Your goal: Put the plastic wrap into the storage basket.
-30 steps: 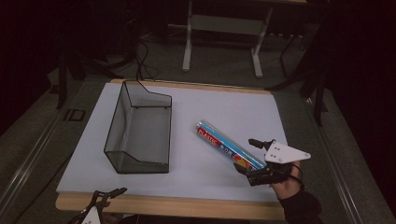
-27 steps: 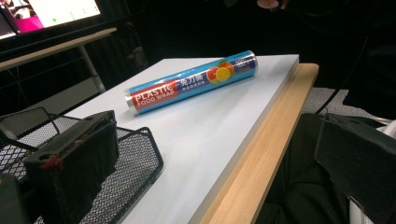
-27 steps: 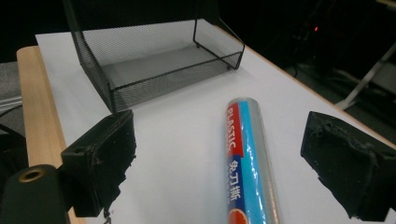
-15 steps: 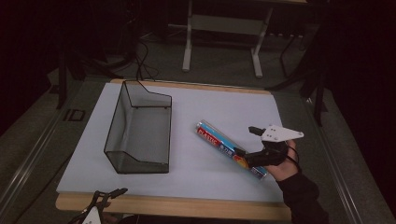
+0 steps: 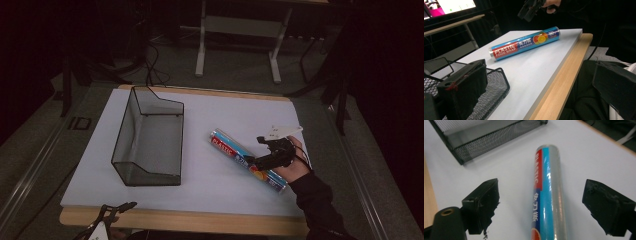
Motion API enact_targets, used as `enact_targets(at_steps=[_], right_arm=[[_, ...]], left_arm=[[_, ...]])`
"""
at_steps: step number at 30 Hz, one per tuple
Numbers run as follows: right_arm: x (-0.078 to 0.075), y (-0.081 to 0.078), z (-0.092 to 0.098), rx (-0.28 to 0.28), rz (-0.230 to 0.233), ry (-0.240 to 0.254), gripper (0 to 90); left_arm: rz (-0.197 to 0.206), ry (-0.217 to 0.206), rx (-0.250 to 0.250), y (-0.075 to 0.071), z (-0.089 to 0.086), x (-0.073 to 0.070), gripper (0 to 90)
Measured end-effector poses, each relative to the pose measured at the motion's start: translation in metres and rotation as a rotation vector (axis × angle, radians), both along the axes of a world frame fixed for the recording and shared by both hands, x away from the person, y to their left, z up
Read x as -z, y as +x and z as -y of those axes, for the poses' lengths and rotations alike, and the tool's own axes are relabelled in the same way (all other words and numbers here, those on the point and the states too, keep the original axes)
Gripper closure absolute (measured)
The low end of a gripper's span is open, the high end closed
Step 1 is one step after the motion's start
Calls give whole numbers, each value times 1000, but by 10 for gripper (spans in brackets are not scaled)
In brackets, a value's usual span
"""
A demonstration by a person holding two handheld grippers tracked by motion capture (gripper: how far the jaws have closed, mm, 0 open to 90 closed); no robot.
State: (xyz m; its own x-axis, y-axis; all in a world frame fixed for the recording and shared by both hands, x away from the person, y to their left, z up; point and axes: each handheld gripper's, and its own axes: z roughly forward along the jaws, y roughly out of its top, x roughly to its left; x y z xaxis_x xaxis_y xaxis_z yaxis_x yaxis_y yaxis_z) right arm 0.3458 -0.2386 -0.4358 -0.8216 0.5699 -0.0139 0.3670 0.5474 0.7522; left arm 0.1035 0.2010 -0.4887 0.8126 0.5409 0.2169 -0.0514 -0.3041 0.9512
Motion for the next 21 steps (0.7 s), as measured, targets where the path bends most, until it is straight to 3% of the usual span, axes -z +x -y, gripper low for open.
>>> enact_targets(at_steps=[14,21], right_arm=[[25,25,-12,13,-89,-63,148],[43,38,-19,0,-147,-135,160]], left_arm=[[-10,-2,6,0,0,0,3],[-11,-1,8,0,0,1,3]])
